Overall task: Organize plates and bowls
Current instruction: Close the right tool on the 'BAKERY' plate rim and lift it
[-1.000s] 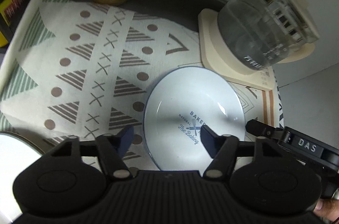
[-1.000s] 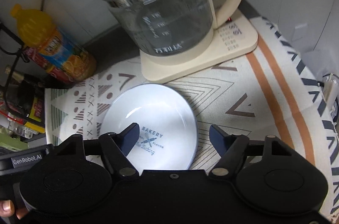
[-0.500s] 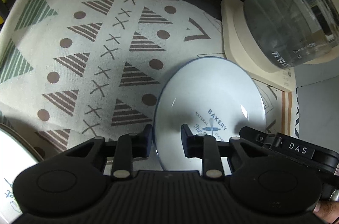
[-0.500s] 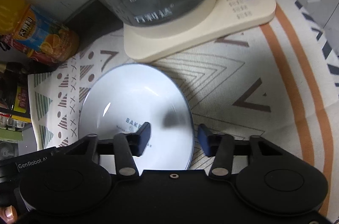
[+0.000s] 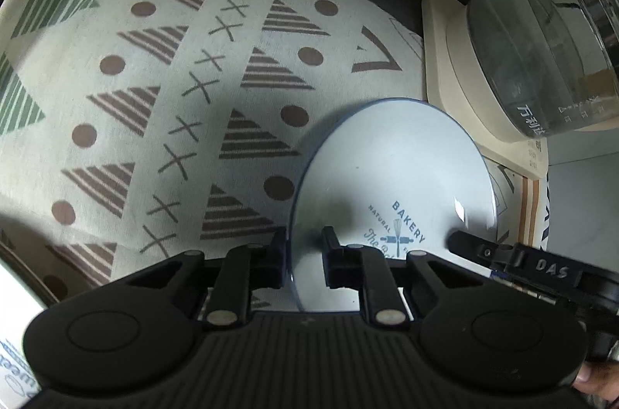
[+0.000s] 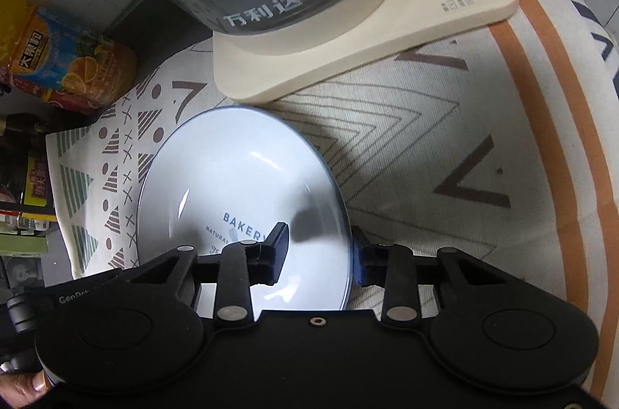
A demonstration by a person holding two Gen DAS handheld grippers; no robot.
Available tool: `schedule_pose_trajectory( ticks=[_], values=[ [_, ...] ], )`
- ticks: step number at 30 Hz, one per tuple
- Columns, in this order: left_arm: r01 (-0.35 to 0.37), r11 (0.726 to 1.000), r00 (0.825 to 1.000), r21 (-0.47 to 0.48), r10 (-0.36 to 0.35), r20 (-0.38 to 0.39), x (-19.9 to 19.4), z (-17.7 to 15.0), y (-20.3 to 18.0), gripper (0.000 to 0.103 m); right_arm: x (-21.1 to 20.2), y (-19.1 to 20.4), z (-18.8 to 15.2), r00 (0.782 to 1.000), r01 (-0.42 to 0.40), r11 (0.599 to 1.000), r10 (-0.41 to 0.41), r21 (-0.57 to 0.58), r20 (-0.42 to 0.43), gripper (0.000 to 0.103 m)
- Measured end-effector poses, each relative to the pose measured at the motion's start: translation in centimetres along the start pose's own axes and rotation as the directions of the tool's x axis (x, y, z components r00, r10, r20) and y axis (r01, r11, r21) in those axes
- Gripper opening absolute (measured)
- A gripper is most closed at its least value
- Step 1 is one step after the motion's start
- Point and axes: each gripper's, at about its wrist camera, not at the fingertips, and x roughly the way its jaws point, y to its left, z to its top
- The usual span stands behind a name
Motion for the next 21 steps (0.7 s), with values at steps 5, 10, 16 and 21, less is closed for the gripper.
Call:
schedule_pose_trajectory(
  ticks=[5,10,16,21],
  values=[
    [-0.012,1.000,1.000,0.027,0.011,0.020,-0.5,1.0,-0.1,0.015,-0.1,0.1,-0.1,0.999,0.014,0.998,-0.012,-0.065,0.032,0.016],
    [-0.020,0.998,0.997,0.066,0.015,0.072,-2.1,1.6,-0.3,0.014,-1.0,-0.4,0.1,0.996,-0.064,0.996,0.068,-0.064,0.063,0.011],
    [0.002,0.998,0.995,0.056,-0.008,0.104,-3.3,0.8,0.7,0.014,-2.4,1.1,-0.4,0.989,-0.078,0.986,0.095,-0.146,0.111,0.009],
    [0.013,0.998,0.991,0.064,-0.021,0.131,-4.7,0.6,1.1,0.014,-3.2,1.9,-0.5,0.983,-0.092,0.983,0.115,-0.156,0.143,0.009]
  ],
)
